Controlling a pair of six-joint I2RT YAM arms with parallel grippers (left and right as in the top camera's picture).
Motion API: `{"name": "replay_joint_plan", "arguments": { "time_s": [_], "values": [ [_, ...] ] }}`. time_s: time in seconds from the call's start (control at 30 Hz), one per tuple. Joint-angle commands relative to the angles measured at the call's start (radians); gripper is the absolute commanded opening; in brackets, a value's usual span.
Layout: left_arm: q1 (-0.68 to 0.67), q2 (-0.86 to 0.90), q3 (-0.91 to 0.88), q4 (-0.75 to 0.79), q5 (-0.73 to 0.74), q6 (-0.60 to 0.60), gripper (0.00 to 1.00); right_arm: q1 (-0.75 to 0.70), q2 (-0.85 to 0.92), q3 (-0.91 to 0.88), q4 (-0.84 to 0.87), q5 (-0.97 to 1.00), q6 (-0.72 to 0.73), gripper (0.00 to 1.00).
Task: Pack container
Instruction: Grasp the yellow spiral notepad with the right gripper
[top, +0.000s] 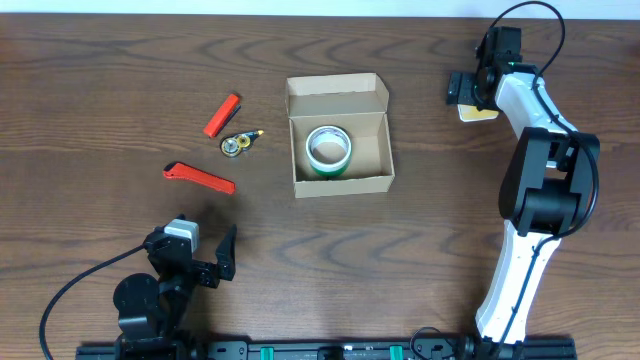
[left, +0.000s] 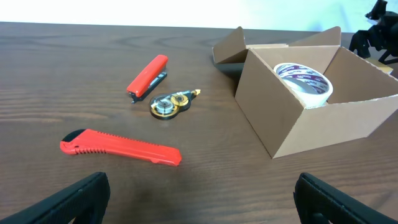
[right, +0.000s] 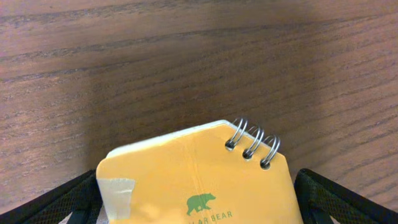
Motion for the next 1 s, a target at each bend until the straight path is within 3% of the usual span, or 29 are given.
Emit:
{"name": "replay_joint_plan", "arguments": {
  "time_s": [0.0,0.43,0.73,0.97],
  "values": [
    [-0.004,-0.005,-0.021,-0.003,0.011,-0.014,0.95,-0.006,0.027,0.002,-0.02,0.0,-0.016,0.99],
    [-0.004,-0.005,-0.021,-0.003,0.011,-0.014,0.95,-0.006,0.026,0.002,-0.058,0.0,-0.015,0.73],
    [-0.004,-0.005,-0.021,-0.003,0.011,-0.014,0.95,-0.006,0.002,0.056,-0.128,-0.079,0.012,0.68],
    [-0.004,-0.005,-0.021,-0.003,0.011,-0.014,0.95,-0.006,-0.062,0.169,-0.224,-0.091,0.015,0.69]
  ]
}}
